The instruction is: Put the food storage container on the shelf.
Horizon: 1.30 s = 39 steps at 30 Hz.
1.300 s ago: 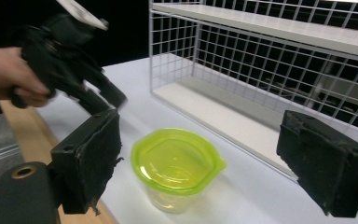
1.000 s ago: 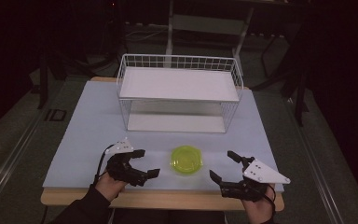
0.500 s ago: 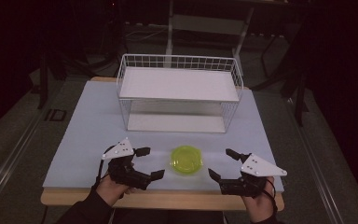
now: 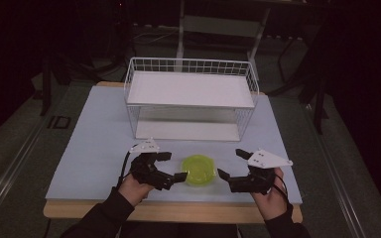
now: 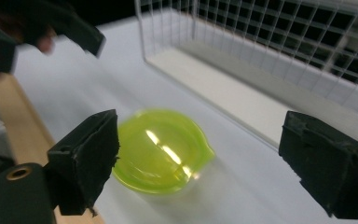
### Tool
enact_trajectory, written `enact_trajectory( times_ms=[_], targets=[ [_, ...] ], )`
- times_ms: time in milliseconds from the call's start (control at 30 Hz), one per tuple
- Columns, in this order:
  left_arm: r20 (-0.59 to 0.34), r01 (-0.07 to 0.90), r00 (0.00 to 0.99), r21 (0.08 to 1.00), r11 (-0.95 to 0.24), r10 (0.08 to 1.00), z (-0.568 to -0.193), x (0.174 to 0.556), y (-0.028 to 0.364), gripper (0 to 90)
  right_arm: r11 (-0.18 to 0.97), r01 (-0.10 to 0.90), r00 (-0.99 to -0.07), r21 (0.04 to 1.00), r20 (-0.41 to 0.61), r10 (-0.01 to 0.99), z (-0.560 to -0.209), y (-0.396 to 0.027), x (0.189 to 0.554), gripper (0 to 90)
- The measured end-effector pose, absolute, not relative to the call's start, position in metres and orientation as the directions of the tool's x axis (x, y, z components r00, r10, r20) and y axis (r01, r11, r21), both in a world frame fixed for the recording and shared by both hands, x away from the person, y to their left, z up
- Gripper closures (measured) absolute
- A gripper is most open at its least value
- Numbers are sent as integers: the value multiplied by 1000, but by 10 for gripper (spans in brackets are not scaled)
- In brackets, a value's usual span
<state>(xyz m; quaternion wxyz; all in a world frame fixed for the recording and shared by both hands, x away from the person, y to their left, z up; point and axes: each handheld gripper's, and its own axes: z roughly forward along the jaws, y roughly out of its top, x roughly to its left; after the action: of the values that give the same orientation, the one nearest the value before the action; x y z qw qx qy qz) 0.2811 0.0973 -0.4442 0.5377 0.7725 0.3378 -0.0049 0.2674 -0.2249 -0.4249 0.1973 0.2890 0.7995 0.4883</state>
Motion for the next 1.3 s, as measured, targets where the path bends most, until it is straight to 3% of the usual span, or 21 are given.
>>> enact_trajectory(
  times_ms=[33, 167, 267, 433, 500, 600, 700, 933, 967, 1133, 1200, 1300],
  targets=[
    [-380, 552, 749, 811, -194, 543, -448, 284, 95, 41, 377, 282, -741, 882, -49, 670, -426, -224, 270, 139],
    [-413, 603, 705, 776, -182, 576, -459, 294, 94, 68, 330, 417, -724, 847, 91, 683, -437, -225, 286, 134],
    [-417, 635, 670, 750, -184, 615, -467, 299, 92, 163, 341, 457, -714, 821, 110, 691, -446, -221, 296, 123],
    [-486, 716, 592, 683, -143, 642, -484, 306, 89, 164, 337, 611, -669, 716, 240, 703, -459, -214, 309, 155],
    [-507, 738, 566, 663, -126, 650, -489, 308, 88, 164, 327, 627, -667, 707, 271, 694, -461, -214, 312, 155],
    [-538, 761, 536, 642, -95, 651, -496, 310, 88, 164, 276, 712, -621, 646, 394, 677, -471, -214, 323, 155],
    [-551, 774, 521, 627, -88, 652, -501, 311, 87, 164, 250, 747, -585, 617, 429, 688, -476, -211, 327, 166],
    [-571, 799, 511, 592, -109, 643, -512, 310, 83, 385, 198, 821, -512, 535, 536, 671, -485, -211, 330, 444],
    [-571, 799, 509, 592, -106, 644, -513, 310, 82, 395, 205, 824, -512, 529, 537, 670, -487, -211, 330, 454],
    [-586, 802, 508, 589, -100, 632, -513, 309, 82, 576, 210, 846, -490, 490, 561, 667, -491, -211, 329, 670],
    [-591, 804, 510, 586, -102, 625, -512, 307, 82, 667, 203, 852, -485, 482, 584, 651, -491, -211, 328, 722],
    [-595, 813, 493, 575, -92, 635, -509, 305, 84, 707, 200, 854, -484, 480, 595, 642, -491, -209, 326, 763]
  ],
)
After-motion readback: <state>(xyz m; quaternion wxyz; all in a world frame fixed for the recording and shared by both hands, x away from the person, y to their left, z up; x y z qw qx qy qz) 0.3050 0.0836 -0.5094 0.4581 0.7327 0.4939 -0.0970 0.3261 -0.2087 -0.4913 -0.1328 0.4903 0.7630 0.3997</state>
